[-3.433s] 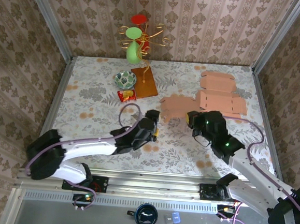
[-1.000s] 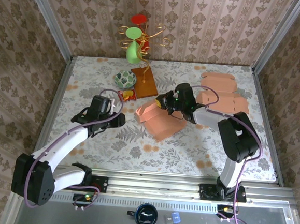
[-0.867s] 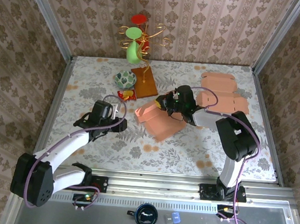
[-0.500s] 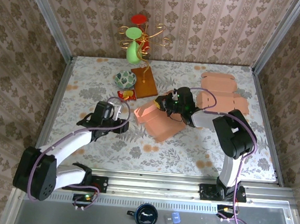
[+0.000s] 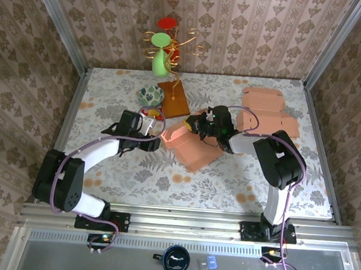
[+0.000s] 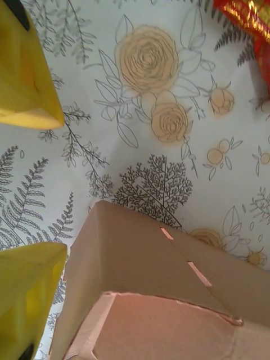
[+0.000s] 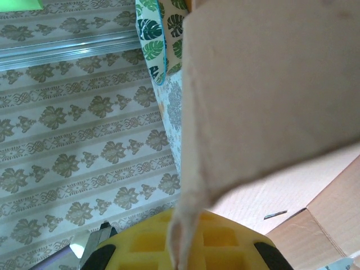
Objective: Fold the paper box
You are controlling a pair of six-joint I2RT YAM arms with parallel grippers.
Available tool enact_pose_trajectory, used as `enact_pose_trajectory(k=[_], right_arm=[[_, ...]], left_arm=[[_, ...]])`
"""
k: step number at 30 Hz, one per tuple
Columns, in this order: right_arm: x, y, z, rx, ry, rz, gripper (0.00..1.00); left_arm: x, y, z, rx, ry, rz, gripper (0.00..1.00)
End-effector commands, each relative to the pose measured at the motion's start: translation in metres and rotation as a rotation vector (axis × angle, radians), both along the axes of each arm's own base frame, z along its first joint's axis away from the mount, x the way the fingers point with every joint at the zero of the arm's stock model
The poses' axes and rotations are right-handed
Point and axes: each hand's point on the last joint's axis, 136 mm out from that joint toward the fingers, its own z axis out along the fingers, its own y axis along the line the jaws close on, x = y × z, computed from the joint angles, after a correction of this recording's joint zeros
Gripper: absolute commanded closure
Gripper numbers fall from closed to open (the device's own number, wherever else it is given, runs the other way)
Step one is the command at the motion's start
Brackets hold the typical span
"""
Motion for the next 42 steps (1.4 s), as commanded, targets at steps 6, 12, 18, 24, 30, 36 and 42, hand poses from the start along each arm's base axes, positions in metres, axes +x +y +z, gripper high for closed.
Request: enact_pose_trajectory(k=[6, 12, 18, 24, 30, 36, 42], right_arm=[[-0.001, 0.004, -0.011, 0.005, 0.023, 0.019, 1.0], [0.002, 0.005, -0.011, 0.015, 0.027, 0.014, 1.0], [0.004, 0.006, -0.011, 0.025, 0.031, 0.011, 1.0], [0.006, 0.007, -0.009, 0.034, 0.029, 0.007, 1.0], [0.008, 0.008, -0.01, 0.048, 0.031, -0.004, 1.0], [0.01, 0.009, -0.01, 0.061, 0.031, -0.017, 1.0], [0.01, 0.009, -0.01, 0.063, 0.02, -0.027, 1.0]], left_arm=[[0.003, -0.02, 0.012, -0.043, -0.038, -0.143, 0.45], [0.003, -0.029, 0.008, -0.037, -0.037, -0.179, 0.47], [0.005, -0.036, 0.008, -0.017, -0.055, -0.184, 0.53], [0.007, -0.039, 0.008, -0.008, -0.077, -0.172, 0.61], [0.005, -0.05, 0.009, 0.002, -0.097, -0.18, 0.64], [0.009, -0.053, 0.008, 0.018, -0.111, -0.144, 0.65], [0.011, -0.051, 0.003, 0.032, -0.105, -0.102, 0.65]])
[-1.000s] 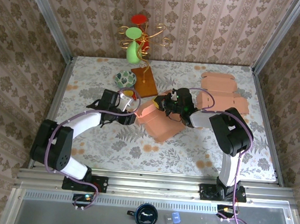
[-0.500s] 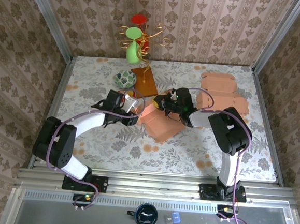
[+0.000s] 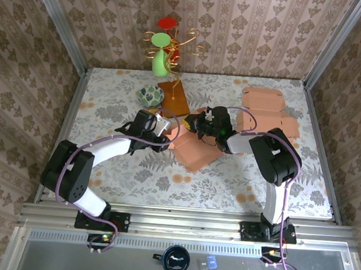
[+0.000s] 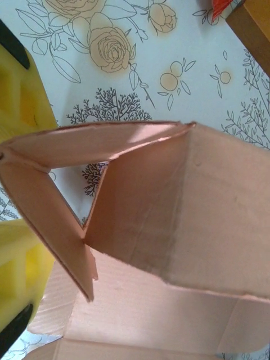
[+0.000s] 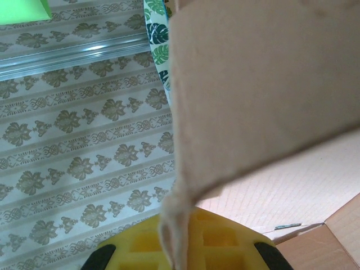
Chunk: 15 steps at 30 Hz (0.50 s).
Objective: Fold the paper box
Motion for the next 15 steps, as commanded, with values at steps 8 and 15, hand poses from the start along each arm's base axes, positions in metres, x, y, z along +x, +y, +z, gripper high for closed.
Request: enact_pose_trajectory(k=[8, 15], right_arm=[[0.0012, 0.0072, -0.0067, 0.026, 0.005, -0.034, 1.0], [-0.0016, 0.0106, -0.0086, 0.025, 0.005, -0.039, 1.0]], left_arm=[[0.0086, -0.0026, 0.0017, -0.002, -0.029, 0.088, 0.65], [0.01, -0.004, 0.0021, -0.016, -0.03, 0.116, 0.67]])
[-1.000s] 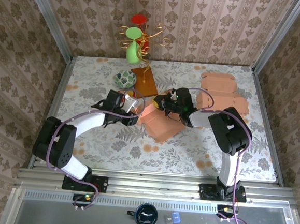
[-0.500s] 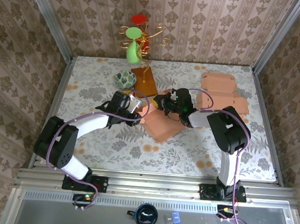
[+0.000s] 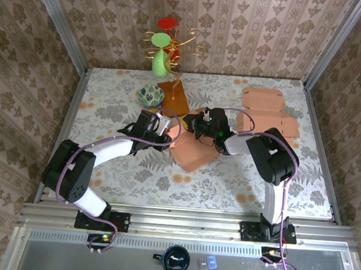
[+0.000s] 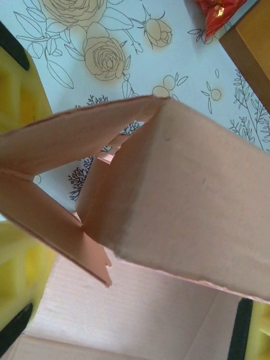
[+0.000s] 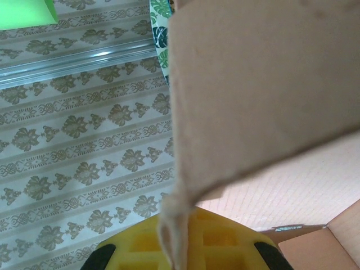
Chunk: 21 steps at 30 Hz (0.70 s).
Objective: Fold the paper box
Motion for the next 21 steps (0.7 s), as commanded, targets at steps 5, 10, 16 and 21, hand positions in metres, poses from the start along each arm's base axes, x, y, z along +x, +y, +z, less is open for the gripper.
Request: enact_pose_trajectory(k=[5, 10, 16, 21], right_arm=[[-0.004, 0.001, -0.009, 0.01, -0.003, -0.027, 1.0], [-0.005, -0.002, -0.009, 0.049, -0.044, -0.08, 1.0], [-0.006, -0.006, -0.018, 0.093, -0.051, -0.127, 1.0], [-0.009, -0.006, -0.022, 0.085, -0.043, -0.127, 1.0]], left_arm=[[0.002, 0.001, -0.006, -0.022, 0.007, 0.076, 0.71], [0.002, 0.001, -0.01, -0.025, -0.002, 0.127, 0.7], [0.003, 0.007, -0.017, -0.025, -0.005, 0.19, 0.7], [0.004, 0.007, -0.019, -0.049, -0.006, 0.223, 0.71]])
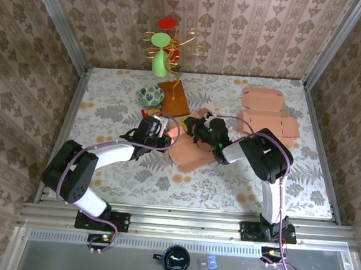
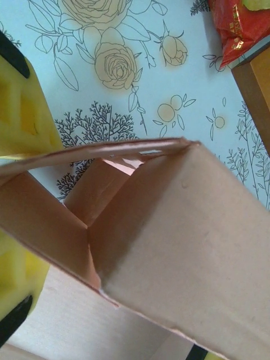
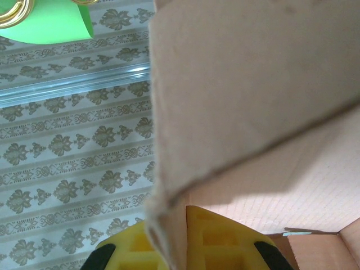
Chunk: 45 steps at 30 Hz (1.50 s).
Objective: Fold the paper box
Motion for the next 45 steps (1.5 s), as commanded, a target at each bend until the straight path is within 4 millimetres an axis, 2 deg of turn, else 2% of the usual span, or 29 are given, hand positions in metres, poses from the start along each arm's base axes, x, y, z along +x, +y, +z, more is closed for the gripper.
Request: enact_pose_trajectory(k=[1, 15, 24, 29, 40, 45], right_arm=[[-0.004, -0.001, -0.019, -0.006, 0.045, -0.019, 1.0], [-0.005, 0.002, -0.027, 0.002, 0.063, -0.032, 1.0], [-0.007, 0.004, -0.032, 0.01, 0.08, -0.041, 1.0], [-0.008, 0.004, -0.033, 0.008, 0.087, -0.043, 1.0], [-0.007, 0.002, -0.033, -0.002, 0.107, -0.047, 1.0], [-0.007, 0.002, -0.032, -0.004, 0.109, -0.047, 1.0]], left_arm=[[0.001, 0.004, -0.01, 0.0, 0.012, 0.06, 0.71], [0.005, -0.006, -0.009, -0.055, 0.0, 0.114, 0.74], [0.006, -0.008, -0.012, -0.076, -0.002, 0.182, 0.72], [0.007, -0.012, -0.009, -0.102, -0.005, 0.198, 0.68], [-0.002, -0.007, -0.002, -0.154, 0.015, 0.154, 0.6], [-0.005, -0.002, -0.004, -0.161, 0.032, 0.135, 0.63]])
